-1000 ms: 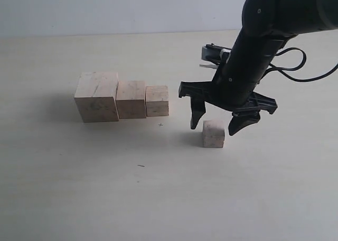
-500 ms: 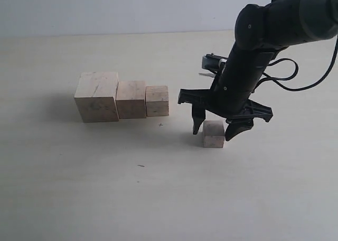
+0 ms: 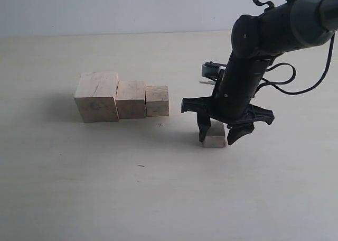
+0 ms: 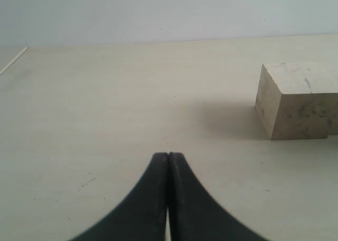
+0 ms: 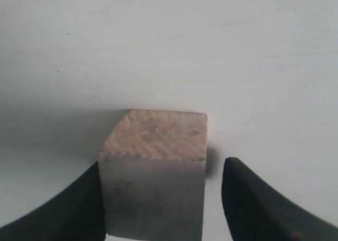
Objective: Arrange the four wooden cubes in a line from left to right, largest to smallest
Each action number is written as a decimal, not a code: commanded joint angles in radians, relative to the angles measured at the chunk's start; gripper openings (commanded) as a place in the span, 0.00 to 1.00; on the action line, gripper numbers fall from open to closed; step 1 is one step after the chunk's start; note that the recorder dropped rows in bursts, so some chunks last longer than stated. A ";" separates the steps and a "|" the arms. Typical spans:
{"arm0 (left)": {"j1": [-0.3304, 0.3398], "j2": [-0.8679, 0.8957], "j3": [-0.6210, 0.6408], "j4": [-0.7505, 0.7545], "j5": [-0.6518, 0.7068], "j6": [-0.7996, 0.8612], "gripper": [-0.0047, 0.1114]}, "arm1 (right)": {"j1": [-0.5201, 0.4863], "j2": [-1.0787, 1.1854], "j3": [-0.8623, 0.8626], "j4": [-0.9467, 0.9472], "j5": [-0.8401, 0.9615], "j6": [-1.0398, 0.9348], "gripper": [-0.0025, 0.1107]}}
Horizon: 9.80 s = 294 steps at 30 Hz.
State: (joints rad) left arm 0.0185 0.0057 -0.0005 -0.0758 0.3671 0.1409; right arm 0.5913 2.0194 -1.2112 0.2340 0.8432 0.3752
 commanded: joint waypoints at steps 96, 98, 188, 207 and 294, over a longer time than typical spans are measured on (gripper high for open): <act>-0.004 -0.006 0.000 0.003 -0.010 0.001 0.04 | 0.020 0.403 -0.742 -0.027 0.302 -1.568 0.02; -0.004 -0.006 0.000 0.003 -0.010 0.001 0.04 | 0.020 0.403 -0.742 -0.027 0.298 -1.539 0.03; -0.004 -0.006 0.000 0.003 -0.010 0.001 0.04 | -0.017 0.340 -0.631 -0.065 0.231 -0.688 0.02; -0.004 -0.006 0.000 0.003 -0.010 0.001 0.04 | -0.017 0.340 -0.631 -0.031 0.231 -0.724 0.02; -0.004 -0.006 0.000 0.003 -0.010 0.001 0.04 | -0.587 -1.871 1.096 -0.243 -0.626 -0.334 0.02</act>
State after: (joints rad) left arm 0.0185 0.0057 -0.0005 -0.0758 0.3671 0.1409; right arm 0.0036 0.1530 -0.1645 -0.0117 0.2654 0.0461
